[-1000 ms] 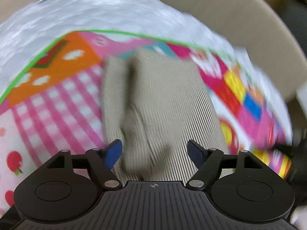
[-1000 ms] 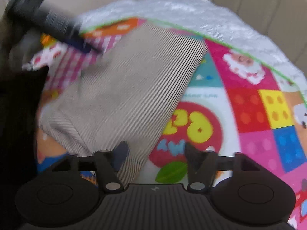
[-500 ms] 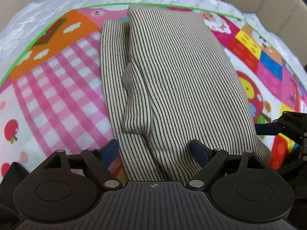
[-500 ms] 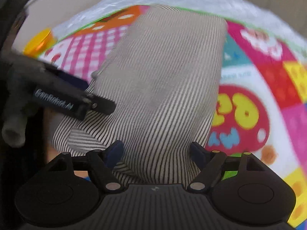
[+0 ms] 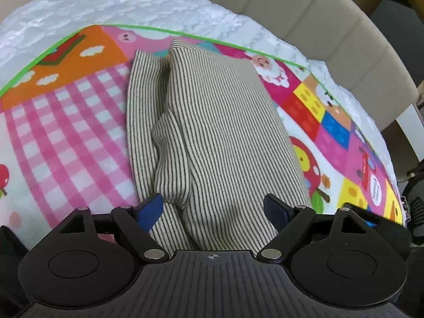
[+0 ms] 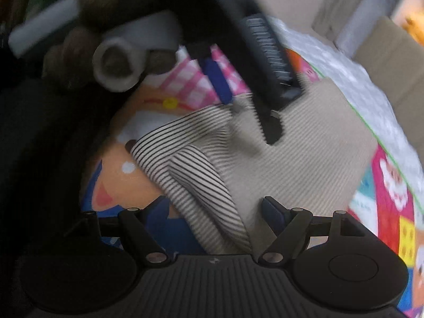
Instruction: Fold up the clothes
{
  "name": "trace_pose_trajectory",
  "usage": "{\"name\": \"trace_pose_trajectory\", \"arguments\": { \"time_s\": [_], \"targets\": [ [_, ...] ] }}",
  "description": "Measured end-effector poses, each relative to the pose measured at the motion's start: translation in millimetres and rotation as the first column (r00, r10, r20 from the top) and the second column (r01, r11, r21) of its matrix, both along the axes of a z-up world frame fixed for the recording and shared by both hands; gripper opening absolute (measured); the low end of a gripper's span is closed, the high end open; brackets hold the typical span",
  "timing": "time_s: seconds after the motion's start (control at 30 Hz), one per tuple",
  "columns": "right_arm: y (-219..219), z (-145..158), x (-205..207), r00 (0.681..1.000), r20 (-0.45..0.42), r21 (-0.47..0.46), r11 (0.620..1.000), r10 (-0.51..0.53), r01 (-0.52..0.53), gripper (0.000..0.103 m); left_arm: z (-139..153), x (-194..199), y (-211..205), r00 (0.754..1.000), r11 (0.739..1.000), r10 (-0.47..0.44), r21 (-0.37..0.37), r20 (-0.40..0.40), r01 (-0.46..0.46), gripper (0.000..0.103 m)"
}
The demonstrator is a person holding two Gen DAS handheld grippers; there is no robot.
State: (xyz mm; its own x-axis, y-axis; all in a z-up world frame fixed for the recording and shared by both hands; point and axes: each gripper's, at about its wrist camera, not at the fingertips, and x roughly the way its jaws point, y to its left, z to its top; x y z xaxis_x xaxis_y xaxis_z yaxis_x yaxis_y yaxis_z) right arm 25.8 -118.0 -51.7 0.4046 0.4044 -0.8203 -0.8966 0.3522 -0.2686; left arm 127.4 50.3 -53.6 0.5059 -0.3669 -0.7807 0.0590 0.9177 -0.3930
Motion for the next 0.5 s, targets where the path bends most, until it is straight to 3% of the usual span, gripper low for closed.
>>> {"name": "trace_pose_trajectory", "arguments": {
  "time_s": [0.2,0.37,0.5],
  "targets": [
    [4,-3,3,1.0,-0.014,0.015,1.0,-0.003,0.003,0.084,2,-1,-2,0.999,0.999,-0.025,-0.019,0.029,0.026,0.089],
    [-7,11,20,0.99,-0.133,0.082,0.995,-0.051,0.063,0.084,1,-1,-2,0.999,0.999,-0.029,-0.032,0.031,0.03,0.09],
    [-16,12,38,0.955,-0.271,0.112,0.981,-0.12,0.155,0.085,1,-1,-1,0.999,0.999,-0.031,-0.042,0.03,0.032,0.091]
  ]
}}
